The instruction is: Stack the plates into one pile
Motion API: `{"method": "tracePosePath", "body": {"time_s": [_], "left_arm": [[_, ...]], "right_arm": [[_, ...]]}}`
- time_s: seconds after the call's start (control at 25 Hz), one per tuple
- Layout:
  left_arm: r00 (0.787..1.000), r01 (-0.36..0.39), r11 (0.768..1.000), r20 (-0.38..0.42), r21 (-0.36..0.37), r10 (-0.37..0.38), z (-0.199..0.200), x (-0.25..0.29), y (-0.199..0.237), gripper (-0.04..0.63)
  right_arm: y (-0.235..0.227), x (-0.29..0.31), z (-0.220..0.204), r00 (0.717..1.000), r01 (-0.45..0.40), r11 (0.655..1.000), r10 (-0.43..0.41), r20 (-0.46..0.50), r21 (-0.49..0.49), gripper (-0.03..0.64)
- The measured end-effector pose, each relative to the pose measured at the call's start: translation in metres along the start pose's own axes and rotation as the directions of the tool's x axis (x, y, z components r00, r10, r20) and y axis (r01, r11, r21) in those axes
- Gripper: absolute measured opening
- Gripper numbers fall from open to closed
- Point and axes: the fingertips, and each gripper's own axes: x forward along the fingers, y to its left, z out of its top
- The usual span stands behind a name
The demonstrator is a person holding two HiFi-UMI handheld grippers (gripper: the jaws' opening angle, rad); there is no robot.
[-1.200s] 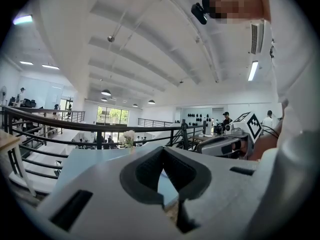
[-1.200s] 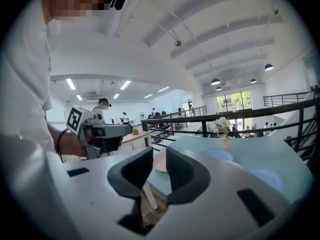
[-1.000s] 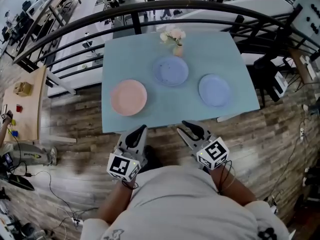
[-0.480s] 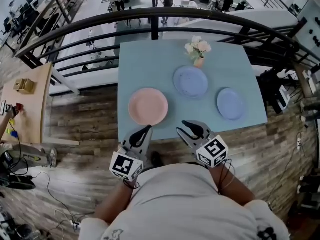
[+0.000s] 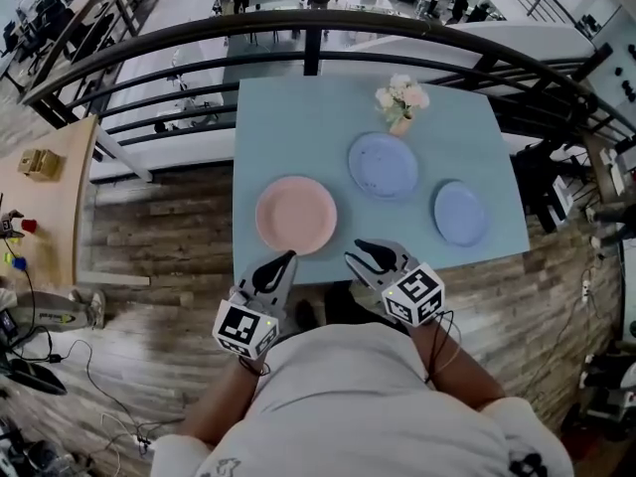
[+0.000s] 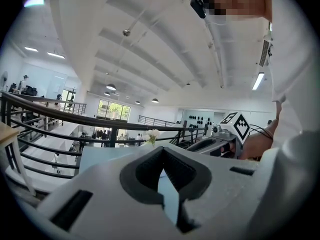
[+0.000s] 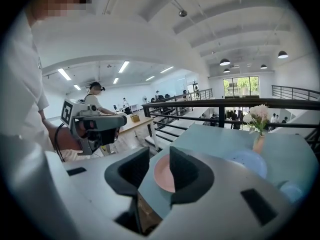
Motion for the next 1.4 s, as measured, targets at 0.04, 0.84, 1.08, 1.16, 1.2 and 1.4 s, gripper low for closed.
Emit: {"method": "tracePosePath", "body": {"time_s": [0.04, 0.84, 1.08, 1.16, 1.2, 1.4], "left_arm": [[1.0, -0.006, 1.0, -0.005, -0.003, 0.006, -0.001, 0.002, 0.002, 0.005], [0.976, -0.176, 0.981, -0.142, -0.074, 0.165, -0.046, 0.069, 0.082, 0.005], [0.968, -0.195, 0.974, -0.182, -0.116, 0.172, -0.068, 0.093, 0.095, 0.005], [0.963, -0.208, 0.969, -0.2, -0.129, 0.181, -0.076, 0.099, 0.1, 0.005], [0.961, -0.214, 0.968, -0.208, -0.134, 0.183, -0.08, 0.102, 0.102, 0.005], [0.944, -0.241, 0.957, -0.268, -0.16, 0.193, -0.105, 0.105, 0.113, 0.005]], "right_arm": [[-0.004, 0.003, 0.0, 1.0, -0.005, 1.0, 0.005, -0.003, 0.001, 0.133], [-0.108, 0.106, -0.039, 0.976, -0.074, 0.995, 0.086, -0.202, 0.068, 0.144], [-0.138, 0.132, -0.062, 0.959, -0.064, 0.99, 0.096, -0.267, 0.127, 0.143], [-0.145, 0.139, -0.073, 0.949, -0.063, 0.988, 0.103, -0.298, 0.141, 0.143], [-0.149, 0.143, -0.079, 0.943, -0.062, 0.987, 0.106, -0.315, 0.146, 0.143], [-0.158, 0.159, -0.114, 0.903, -0.048, 0.984, 0.115, -0.413, 0.17, 0.143]]}}
